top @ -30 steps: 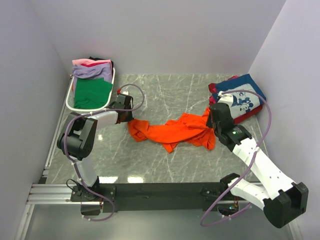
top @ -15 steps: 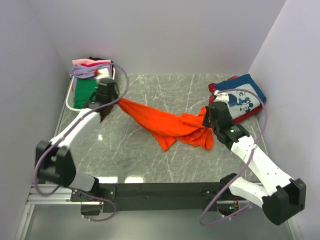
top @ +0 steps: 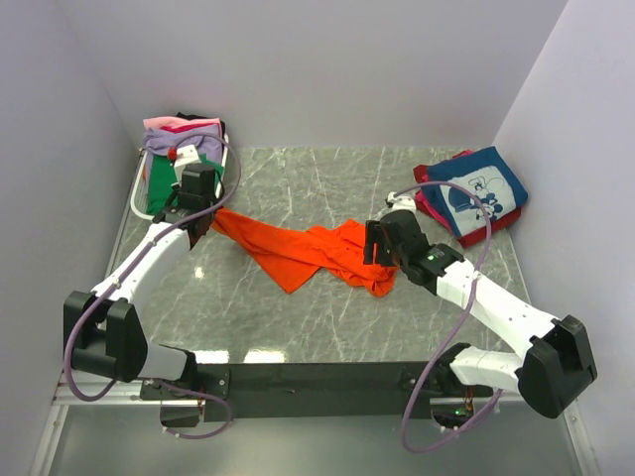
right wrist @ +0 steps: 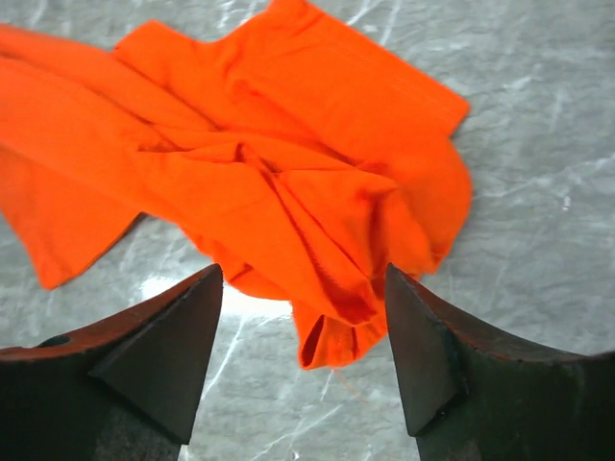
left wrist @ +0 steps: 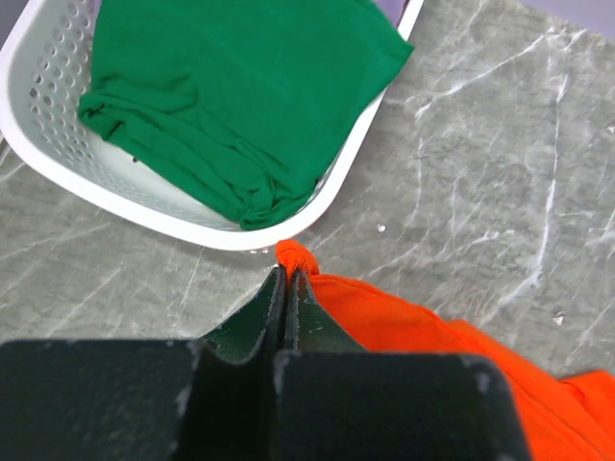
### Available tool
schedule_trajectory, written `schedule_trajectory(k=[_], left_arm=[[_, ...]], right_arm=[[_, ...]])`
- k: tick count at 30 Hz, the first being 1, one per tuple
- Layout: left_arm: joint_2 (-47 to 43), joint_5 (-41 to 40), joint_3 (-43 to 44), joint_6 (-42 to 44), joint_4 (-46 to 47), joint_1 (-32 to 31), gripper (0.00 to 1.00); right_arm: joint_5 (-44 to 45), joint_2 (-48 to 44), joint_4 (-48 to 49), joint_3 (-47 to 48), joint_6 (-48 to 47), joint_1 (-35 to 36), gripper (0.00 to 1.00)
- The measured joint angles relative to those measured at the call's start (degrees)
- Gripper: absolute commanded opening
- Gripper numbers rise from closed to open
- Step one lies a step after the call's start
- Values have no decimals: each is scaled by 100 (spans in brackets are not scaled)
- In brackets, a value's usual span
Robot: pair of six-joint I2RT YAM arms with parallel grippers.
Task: Fold and stack the t-shirts
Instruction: Flatten the tshirt out
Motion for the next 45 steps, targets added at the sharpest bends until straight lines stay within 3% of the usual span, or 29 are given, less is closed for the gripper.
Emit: schedule_trajectory(k=[33, 36, 45], left_arm=[[7, 435, -138, 42, 122, 2, 0], [7, 439, -140, 42, 118, 2, 0], [7, 459, -140, 42, 118, 0, 0]], right_arm=[[-195, 907, 693, -955, 555, -9, 75], [-199, 885, 758, -1032, 553, -48, 72], [-358, 866, 981, -1115, 494, -57, 47]])
